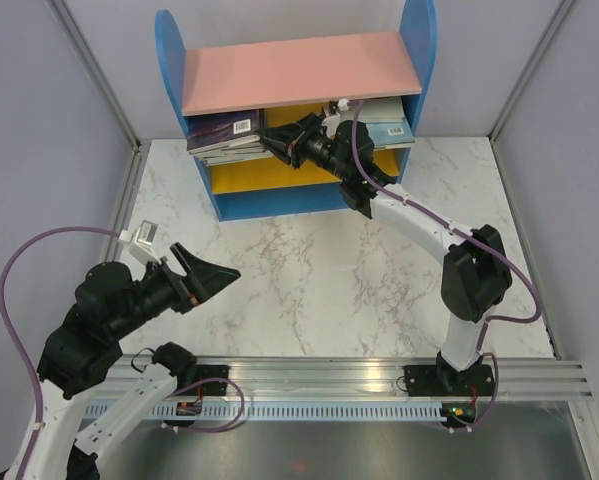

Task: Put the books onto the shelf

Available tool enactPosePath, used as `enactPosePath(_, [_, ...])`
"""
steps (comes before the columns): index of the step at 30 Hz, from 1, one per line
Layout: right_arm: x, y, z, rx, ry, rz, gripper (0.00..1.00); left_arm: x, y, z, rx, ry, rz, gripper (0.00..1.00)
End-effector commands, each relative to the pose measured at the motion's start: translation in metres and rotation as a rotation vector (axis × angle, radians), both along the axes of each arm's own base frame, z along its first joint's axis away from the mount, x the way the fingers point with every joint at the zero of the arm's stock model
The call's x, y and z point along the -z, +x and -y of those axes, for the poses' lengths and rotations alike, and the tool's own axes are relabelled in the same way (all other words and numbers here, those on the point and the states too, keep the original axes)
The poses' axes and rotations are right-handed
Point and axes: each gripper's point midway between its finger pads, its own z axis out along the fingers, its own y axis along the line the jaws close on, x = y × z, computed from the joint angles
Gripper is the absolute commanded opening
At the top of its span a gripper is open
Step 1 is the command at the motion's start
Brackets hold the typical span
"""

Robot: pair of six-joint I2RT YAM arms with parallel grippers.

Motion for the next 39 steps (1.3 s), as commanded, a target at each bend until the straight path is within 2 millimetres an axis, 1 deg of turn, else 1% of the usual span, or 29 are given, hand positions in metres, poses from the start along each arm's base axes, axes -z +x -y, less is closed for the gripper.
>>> enactPosePath(1, [-0.005, 0.009, -0.015, 0.009, 0.048, 0.004, 0.12, -0.01, -0.002, -0.001, 0.028, 0.038, 0.053, 1.0])
enactPosePath(5, [0.001, 0.013, -0.017, 0.019, 0.043, -0.003, 0.12, -0.01, -0.001, -0.002, 0.031, 0.056, 0.055, 1.0])
enactPosePath(7, [0.01, 0.016, -0.02, 0.017, 0.025, -0.011, 0.12, -0.01, -0.001, -0.002, 0.035, 0.064, 0.057, 1.0])
enactPosePath(8, [0.01, 0.017, -0.021, 0.017, 0.019, -0.007, 0.13, -0.008, 0.0, -0.001, 0.036, 0.07, 0.052, 1.0])
enactPosePath(10, [0.019, 0.019, -0.023, 0.018, -0.011, -0.009, 0.27, -0.009, 0.0, -0.001, 0.043, 0.075, 0.053, 1.0])
enactPosePath(11, [0.021, 0.019, -0.023, 0.016, -0.018, -0.007, 0.34, -0.008, 0.0, 0.0, 0.047, 0.079, 0.05, 1.0])
enactPosePath(12, [0.026, 0.019, -0.023, 0.018, -0.034, -0.015, 0.48, -0.007, 0.001, 0.0, 0.05, 0.083, 0.047, 1.0])
enactPosePath(13, [0.028, 0.018, -0.022, 0.02, -0.041, -0.015, 0.52, -0.007, 0.001, 0.0, 0.05, 0.087, 0.049, 1.0])
enactPosePath(14, [0.037, 0.017, -0.021, 0.021, -0.053, -0.028, 0.55, -0.008, 0.001, 0.0, 0.052, 0.087, 0.051, 1.0])
enactPosePath(15, [0.038, 0.016, -0.02, 0.021, -0.05, -0.026, 0.6, -0.006, 0.002, 0.001, 0.054, 0.092, 0.044, 1.0])
enactPosePath(16, [0.047, 0.013, -0.018, 0.021, -0.057, -0.043, 0.61, -0.006, 0.002, 0.001, 0.058, 0.093, 0.043, 1.0])
enactPosePath(19, [0.043, 0.008, -0.015, 0.016, -0.045, -0.032, 0.65, -0.005, 0.003, 0.003, 0.061, 0.096, 0.035, 1.0])
enactPosePath(20, [0.047, 0.006, -0.014, 0.015, -0.054, -0.033, 0.66, -0.004, 0.003, 0.003, 0.062, 0.099, 0.033, 1.0])
enactPosePath(21, [0.043, 0.003, -0.012, 0.011, -0.049, -0.023, 0.68, -0.005, 0.004, 0.004, 0.064, 0.1, 0.032, 1.0])
enactPosePath(23, [0.04, -0.002, -0.01, 0.002, -0.053, -0.011, 0.73, -0.005, 0.004, 0.004, 0.065, 0.103, 0.033, 1.0])
enactPosePath(24, [0.034, -0.008, -0.008, -0.006, -0.064, 0.01, 0.74, -0.006, 0.005, 0.003, 0.063, 0.106, 0.034, 1.0])
enactPosePath(25, [0.033, -0.011, -0.005, -0.008, -0.075, 0.019, 0.79, -0.005, 0.006, 0.003, 0.06, 0.112, 0.032, 1.0])
enactPosePath(26, [0.037, -0.015, -0.004, -0.014, -0.114, 0.032, 0.83, -0.007, 0.006, 0.002, 0.057, 0.117, 0.036, 1.0])
enactPosePath(27, [0.025, -0.022, 0.001, -0.017, -0.119, 0.062, 0.87, -0.007, 0.007, 0.002, 0.056, 0.122, 0.038, 1.0])
enactPosePath(29, [0.019, -0.029, 0.006, -0.022, -0.146, 0.1, 0.95, -0.007, 0.009, 0.001, 0.049, 0.133, 0.033, 1.0])
enactPosePath(30, [0.012, -0.034, 0.012, -0.021, -0.167, 0.132, 0.97, -0.009, 0.009, 0.001, 0.048, 0.136, 0.038, 1.0])
enactPosePath(32, [0.001, -0.044, 0.015, -0.038, -0.177, 0.172, 0.98, -0.01, 0.011, -0.001, 0.038, 0.146, 0.038, 1.0])
enactPosePath(33, [-0.011, -0.051, 0.019, -0.042, -0.175, 0.21, 0.98, -0.01, 0.012, -0.001, 0.037, 0.151, 0.039, 1.0])
enactPosePath(34, [-0.016, -0.058, 0.02, -0.066, -0.174, 0.232, 0.98, -0.009, 0.014, -0.002, 0.027, 0.161, 0.036, 1.0])
enactPosePath(35, [-0.026, -0.067, 0.024, -0.078, -0.171, 0.257, 0.98, -0.009, 0.015, -0.004, 0.022, 0.168, 0.037, 1.0])
enactPosePath(36, [-0.027, -0.077, 0.025, -0.109, -0.192, 0.299, 0.98, -0.011, 0.016, -0.004, 0.017, 0.173, 0.04, 1.0])
enactPosePath(37, [-0.025, -0.085, 0.028, -0.129, -0.217, 0.304, 0.98, -0.011, 0.02, -0.008, -0.008, 0.187, 0.042, 1.0])
enactPosePath(38, [-0.035, -0.099, 0.037, -0.135, -0.236, 0.347, 0.98, -0.01, 0.022, -0.011, -0.033, 0.196, 0.029, 1.0])
enactPosePath(39, [-0.025, -0.107, 0.042, -0.142, -0.298, 0.393, 0.98, -0.009, 0.024, -0.015, -0.062, 0.2, 0.022, 1.0])
